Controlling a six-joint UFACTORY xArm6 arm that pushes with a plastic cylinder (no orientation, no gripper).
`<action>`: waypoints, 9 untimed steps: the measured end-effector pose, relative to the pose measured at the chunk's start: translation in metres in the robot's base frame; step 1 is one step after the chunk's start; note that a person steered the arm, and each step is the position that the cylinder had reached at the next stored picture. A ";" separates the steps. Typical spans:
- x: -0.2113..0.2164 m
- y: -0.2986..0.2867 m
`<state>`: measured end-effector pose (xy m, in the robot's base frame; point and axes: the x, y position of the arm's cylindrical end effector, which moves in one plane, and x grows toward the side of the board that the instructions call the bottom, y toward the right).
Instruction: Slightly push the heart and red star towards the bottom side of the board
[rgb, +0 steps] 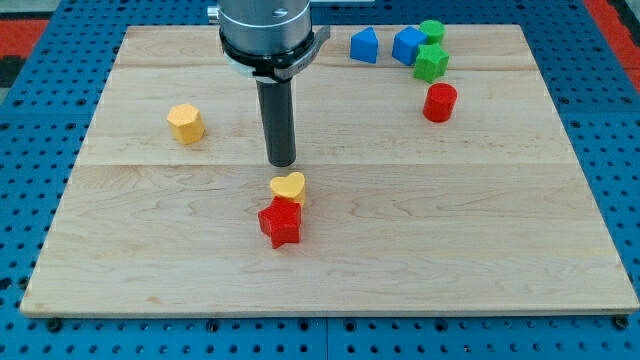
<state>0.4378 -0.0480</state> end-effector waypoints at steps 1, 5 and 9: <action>0.000 0.004; -0.001 0.002; 0.003 -0.045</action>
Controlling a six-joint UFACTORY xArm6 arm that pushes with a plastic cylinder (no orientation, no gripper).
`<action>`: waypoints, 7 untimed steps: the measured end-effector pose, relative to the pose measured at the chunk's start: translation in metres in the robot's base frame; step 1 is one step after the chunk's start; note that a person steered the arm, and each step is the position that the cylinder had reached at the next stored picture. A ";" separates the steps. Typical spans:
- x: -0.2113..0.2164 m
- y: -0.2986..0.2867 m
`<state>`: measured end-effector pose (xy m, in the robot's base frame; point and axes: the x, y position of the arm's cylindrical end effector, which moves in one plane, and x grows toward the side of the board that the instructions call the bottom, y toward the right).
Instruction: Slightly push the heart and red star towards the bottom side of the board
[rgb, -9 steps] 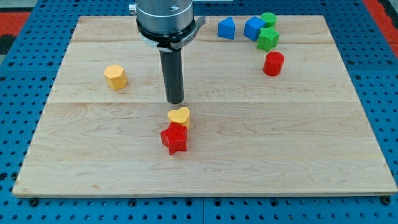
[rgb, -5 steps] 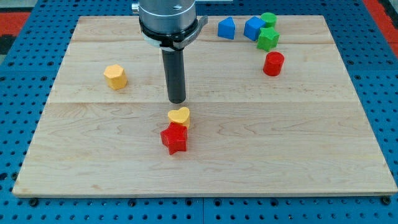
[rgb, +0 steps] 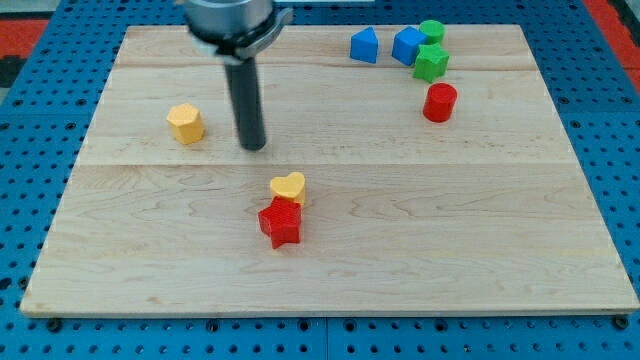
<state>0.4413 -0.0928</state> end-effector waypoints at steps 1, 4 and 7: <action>0.036 0.027; 0.084 -0.001; -0.004 0.025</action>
